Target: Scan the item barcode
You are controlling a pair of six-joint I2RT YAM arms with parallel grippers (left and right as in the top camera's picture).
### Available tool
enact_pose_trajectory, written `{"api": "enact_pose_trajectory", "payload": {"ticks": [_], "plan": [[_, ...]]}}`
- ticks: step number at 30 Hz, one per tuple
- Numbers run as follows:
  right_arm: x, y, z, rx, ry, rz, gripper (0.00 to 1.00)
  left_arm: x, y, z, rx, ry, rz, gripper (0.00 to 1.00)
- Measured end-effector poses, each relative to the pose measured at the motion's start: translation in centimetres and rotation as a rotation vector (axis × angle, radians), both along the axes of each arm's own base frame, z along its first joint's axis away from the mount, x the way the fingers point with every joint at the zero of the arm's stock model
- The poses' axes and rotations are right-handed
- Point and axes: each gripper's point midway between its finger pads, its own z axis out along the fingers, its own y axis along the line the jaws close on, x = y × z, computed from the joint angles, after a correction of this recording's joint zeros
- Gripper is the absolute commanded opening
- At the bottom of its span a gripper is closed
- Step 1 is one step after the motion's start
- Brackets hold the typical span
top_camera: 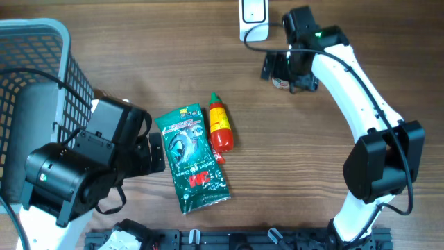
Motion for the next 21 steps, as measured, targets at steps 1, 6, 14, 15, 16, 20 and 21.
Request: {"api": "enact_pose_trajectory", "payload": {"ticks": [1, 6, 14, 15, 16, 20, 21], "plan": [[0.6, -0.5, 0.3, -0.004, -0.021, -0.095, 1.00, 0.0, 0.0, 0.0, 0.000, 0.000, 0.000, 1.00], [3.1, -1.6, -1.4, -0.021, -0.068, -0.330, 0.99, 0.0, 0.0, 0.0, 0.000, 0.000, 0.000, 1.00], [5.5, -3.0, -7.7, -0.010, -0.024, -0.474, 0.76, 0.0, 0.0, 0.0, 0.000, 0.000, 0.000, 1.00], [5.5, -3.2, -7.7, -0.009, -0.022, -0.482, 0.72, 0.0, 0.0, 0.0, 0.000, 0.000, 0.000, 1.00], [5.6, -3.5, -7.7, -0.010, -0.021, -0.486, 0.69, 0.0, 0.0, 0.0, 0.000, 0.000, 0.000, 1.00], [4.7, -2.9, -7.8, -0.019, 0.025, -0.323, 0.71, 0.0, 0.0, 0.0, 0.000, 0.000, 0.000, 1.00], [3.8, -2.6, -7.9, -0.019, 0.064, -0.242, 0.72, 0.0, 0.0, 0.0, 0.000, 0.000, 0.000, 1.00]]}}
